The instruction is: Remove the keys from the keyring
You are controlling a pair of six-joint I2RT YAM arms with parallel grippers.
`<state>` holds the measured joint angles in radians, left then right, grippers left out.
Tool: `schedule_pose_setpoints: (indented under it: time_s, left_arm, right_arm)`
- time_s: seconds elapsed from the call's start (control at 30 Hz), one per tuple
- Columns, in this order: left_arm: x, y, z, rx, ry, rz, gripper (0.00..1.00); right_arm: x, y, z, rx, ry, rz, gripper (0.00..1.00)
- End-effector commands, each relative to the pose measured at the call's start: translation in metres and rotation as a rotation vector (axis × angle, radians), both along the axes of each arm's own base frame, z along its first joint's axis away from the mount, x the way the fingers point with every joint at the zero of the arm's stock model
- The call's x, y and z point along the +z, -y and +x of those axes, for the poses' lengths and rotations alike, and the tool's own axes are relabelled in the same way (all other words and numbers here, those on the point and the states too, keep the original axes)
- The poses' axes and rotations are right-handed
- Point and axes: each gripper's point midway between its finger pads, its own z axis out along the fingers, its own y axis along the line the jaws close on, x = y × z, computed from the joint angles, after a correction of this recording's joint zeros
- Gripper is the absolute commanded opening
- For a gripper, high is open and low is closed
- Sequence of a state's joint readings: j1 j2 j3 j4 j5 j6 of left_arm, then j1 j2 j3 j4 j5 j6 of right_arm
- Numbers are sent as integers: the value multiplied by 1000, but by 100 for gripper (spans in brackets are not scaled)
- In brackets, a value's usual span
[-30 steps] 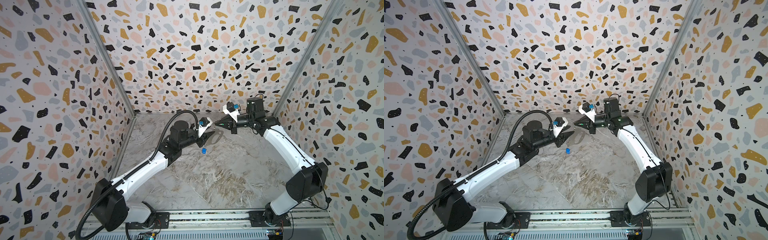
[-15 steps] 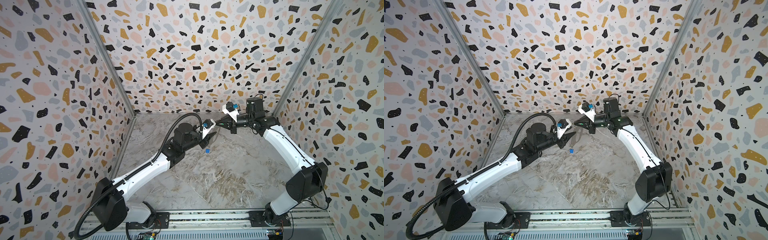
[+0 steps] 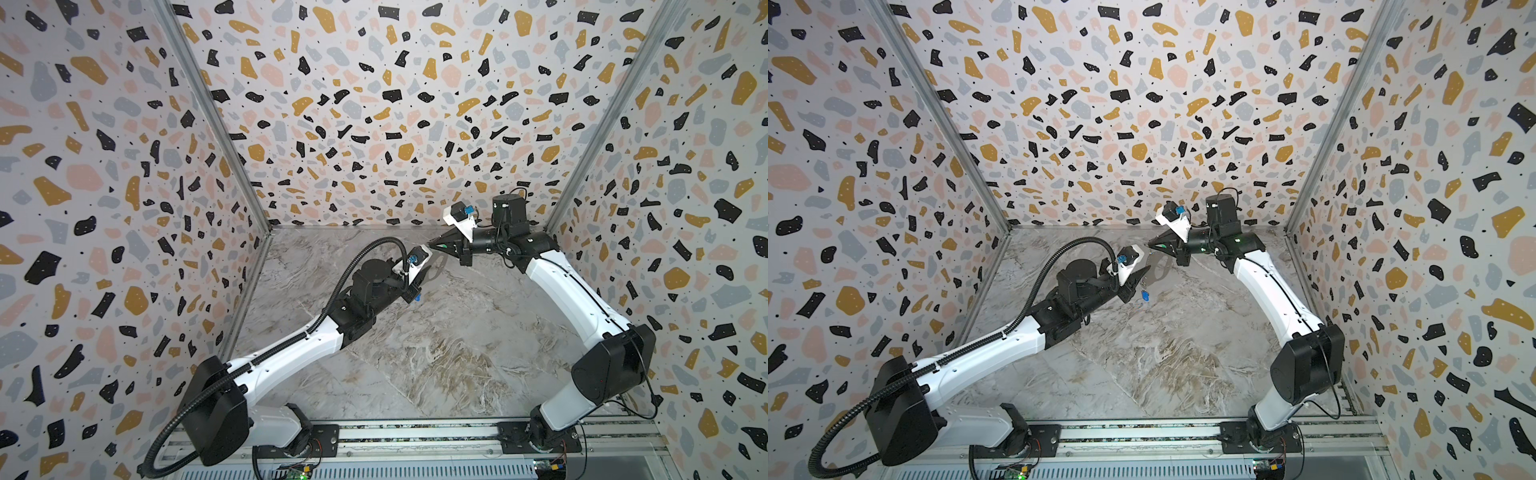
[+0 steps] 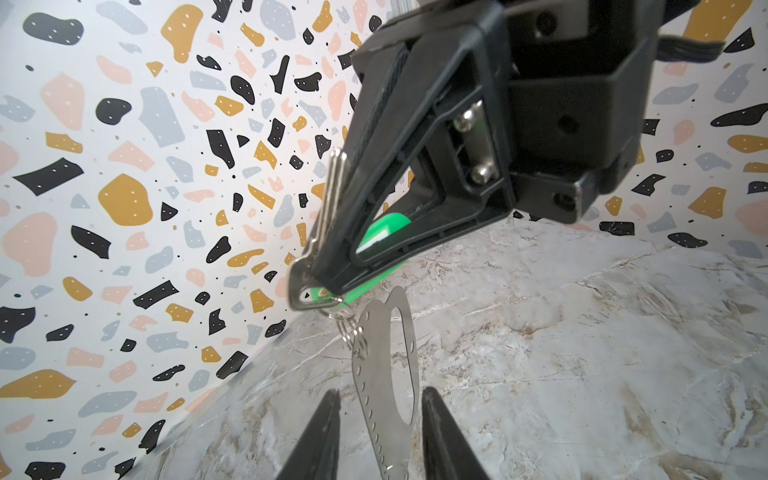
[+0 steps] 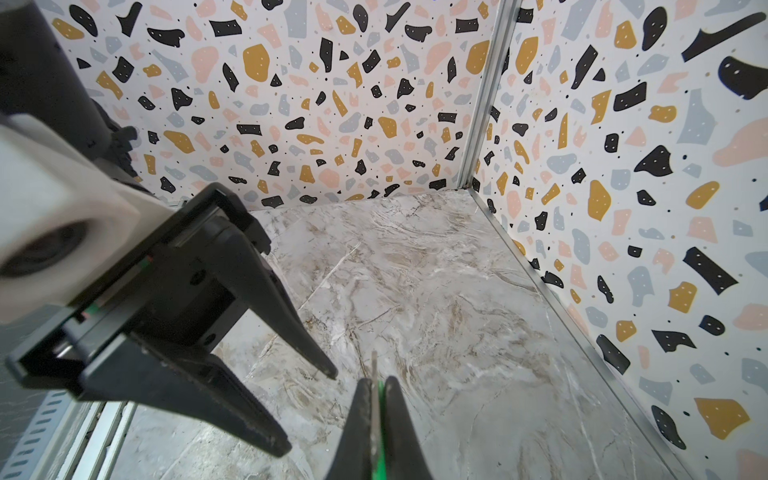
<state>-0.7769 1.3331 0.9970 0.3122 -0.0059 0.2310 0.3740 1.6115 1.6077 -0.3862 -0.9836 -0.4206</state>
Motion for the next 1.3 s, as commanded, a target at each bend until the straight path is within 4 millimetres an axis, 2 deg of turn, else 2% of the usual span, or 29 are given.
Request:
schedule_pose_setpoints:
  time_s: [0.0,0.3,0.7,0.97,1.13,1.27]
  left_arm:
    - [27,-3,1,40,60,-99,34]
    - [23,-2,9,108,37,-130,32]
    - [21,-1,17,132,41,-112,21]
    - [26,1,14,117,67,-144,19]
    - [32,-1,6,86,105,-159,21]
    - [30,-3,7,100,104,-144,16]
  right_arm:
    - [29,0,-9,-8,61,36,0]
    - [34,0,-10,-23,68,38,0]
    - [41,-4,-18,-11,80,50,0]
    - [40,-6,-19,-16,81,47,0]
    - [38,-5,-18,-17,79,43,0]
    - [40,-6,-20,-10,82,47,0]
